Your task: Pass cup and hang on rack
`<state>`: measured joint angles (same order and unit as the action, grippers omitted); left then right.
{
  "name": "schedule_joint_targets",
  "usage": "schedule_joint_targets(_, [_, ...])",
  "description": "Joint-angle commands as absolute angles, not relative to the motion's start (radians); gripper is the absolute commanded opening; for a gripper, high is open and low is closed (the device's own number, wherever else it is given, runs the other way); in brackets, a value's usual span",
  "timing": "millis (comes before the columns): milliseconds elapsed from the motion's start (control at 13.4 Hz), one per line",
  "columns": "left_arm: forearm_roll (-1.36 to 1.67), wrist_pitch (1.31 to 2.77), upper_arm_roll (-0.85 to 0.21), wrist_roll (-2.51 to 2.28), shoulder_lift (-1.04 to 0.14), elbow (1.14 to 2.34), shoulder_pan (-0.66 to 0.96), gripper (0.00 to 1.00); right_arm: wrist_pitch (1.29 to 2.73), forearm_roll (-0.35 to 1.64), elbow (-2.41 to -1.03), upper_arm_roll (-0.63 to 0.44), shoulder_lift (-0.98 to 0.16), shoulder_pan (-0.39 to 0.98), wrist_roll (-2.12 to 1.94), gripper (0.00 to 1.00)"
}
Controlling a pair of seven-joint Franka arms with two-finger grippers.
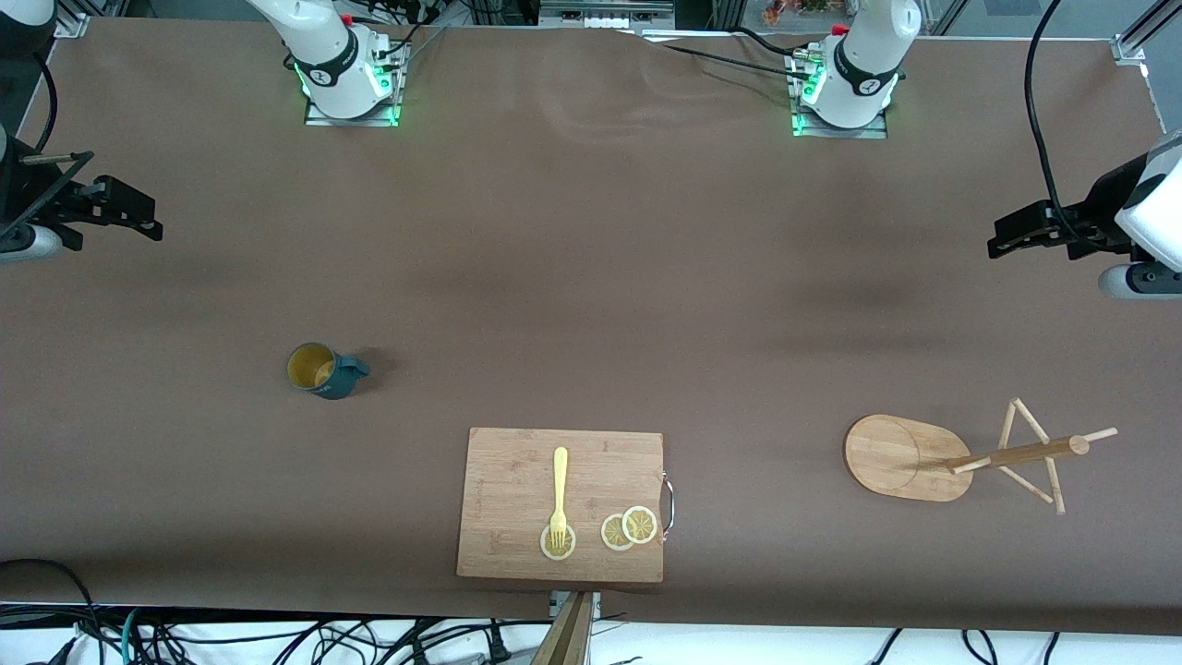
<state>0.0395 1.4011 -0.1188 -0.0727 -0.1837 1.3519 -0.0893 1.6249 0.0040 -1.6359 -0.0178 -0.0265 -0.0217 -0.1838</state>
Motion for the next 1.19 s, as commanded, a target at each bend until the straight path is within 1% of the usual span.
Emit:
schedule_joint_targets(0, [0.026, 1.391, -0.118, -0.083, -0.202, 1.315, -0.083, 1.00, 1.626, 0.014, -1.647, -0.017, -0.017, -0.020, -0.186, 1.00])
schedule_joint_targets(597, [0.026, 1.391, -0.118, -0.083, -0.202, 1.315, -0.083, 1.00, 1.628, 0.014, -1.651, -0.017, -0.017, -0.020, -0.186, 1.00])
schedule_joint_targets(746, [0.026, 1.391, -0.118, -0.083, -0.202, 1.315, -0.084, 1.00, 1.635, 0.014, -1.651, 0.000, -0.015, -0.018, -0.180, 1.00])
schedule_joint_targets(969, [0.026, 1.391, -0.118, -0.083, -0.204, 1.315, -0.083, 1.00, 1.644, 0.014, -1.664, 0.002, -0.014, -0.018, -0.169, 1.00])
schedule_joint_targets(1119, [0.026, 1.391, -0.118, -0.083, -0.204, 1.313, -0.083, 1.00, 1.678, 0.015, -1.701, 0.002, -0.017, -0.018, -0.140, 1.00])
